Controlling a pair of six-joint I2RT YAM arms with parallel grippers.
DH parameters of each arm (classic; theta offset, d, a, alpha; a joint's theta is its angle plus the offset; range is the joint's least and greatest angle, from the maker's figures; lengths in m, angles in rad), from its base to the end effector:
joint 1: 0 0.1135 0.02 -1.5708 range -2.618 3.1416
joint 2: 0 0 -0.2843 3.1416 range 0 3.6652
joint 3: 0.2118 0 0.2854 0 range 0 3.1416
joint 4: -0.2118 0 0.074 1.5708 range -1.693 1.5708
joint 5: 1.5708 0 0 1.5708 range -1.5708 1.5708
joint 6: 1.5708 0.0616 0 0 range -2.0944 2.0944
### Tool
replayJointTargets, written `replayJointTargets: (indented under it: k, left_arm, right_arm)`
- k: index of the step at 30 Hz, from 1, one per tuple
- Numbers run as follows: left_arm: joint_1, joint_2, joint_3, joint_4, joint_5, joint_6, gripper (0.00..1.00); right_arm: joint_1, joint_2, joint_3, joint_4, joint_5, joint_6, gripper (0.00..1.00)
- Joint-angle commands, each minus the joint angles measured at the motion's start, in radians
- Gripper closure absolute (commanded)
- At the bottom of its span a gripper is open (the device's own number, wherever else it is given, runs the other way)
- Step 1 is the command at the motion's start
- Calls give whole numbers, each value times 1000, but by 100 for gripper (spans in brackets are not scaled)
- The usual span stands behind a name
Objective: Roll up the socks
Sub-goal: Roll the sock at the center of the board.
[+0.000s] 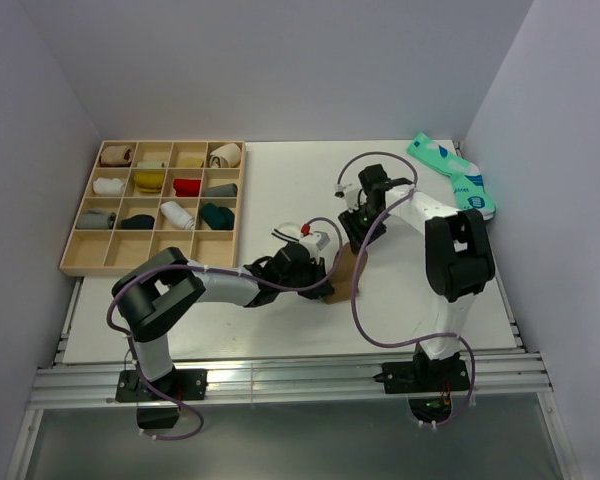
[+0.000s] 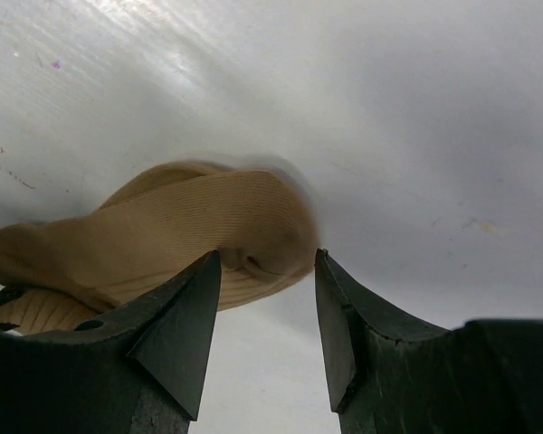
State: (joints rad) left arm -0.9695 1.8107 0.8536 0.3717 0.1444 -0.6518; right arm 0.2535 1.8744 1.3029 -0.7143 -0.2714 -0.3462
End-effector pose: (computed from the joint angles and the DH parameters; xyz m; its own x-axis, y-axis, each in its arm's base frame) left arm 0.2245 -0.3429 0.1215 -0.7847 0.0826 -0.6144 0.5131 0.6428 -0.5688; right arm 0.3924 0.1187 0.1564 -0.7671 -0.5364 -0.3518 -0.6111 0.7778 0.1466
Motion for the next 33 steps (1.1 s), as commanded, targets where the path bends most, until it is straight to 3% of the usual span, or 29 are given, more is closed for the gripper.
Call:
replayJointTargets:
  k: [1,11,13,15,17,24,33]
  left_arm:
    - [-15,21,22,-80,-14,3,100]
    - [-21,29,53,-126,-14,14,100]
    - [-23,26,58,-132,-9,15,100]
    - [-24,29,68,-148,0,18,100]
    - [-28,38,74,-158,15,23,100]
    - [-40,78,140,-232,70,50,100]
    - [-40,140,215,-318,84,35,100]
  right_arm:
    - [41,3,-20,27,20,-14,47]
    - [73,43,-16,19,49,0,51]
    - [75,52,-10,21,66,-4,57]
    - [75,60,1,21,72,-5,72]
    - [78,74,15,15,74,-10,79]
    - [110,124,119,-28,44,-30,79]
    - [170,115,104,-16,2,-46,72]
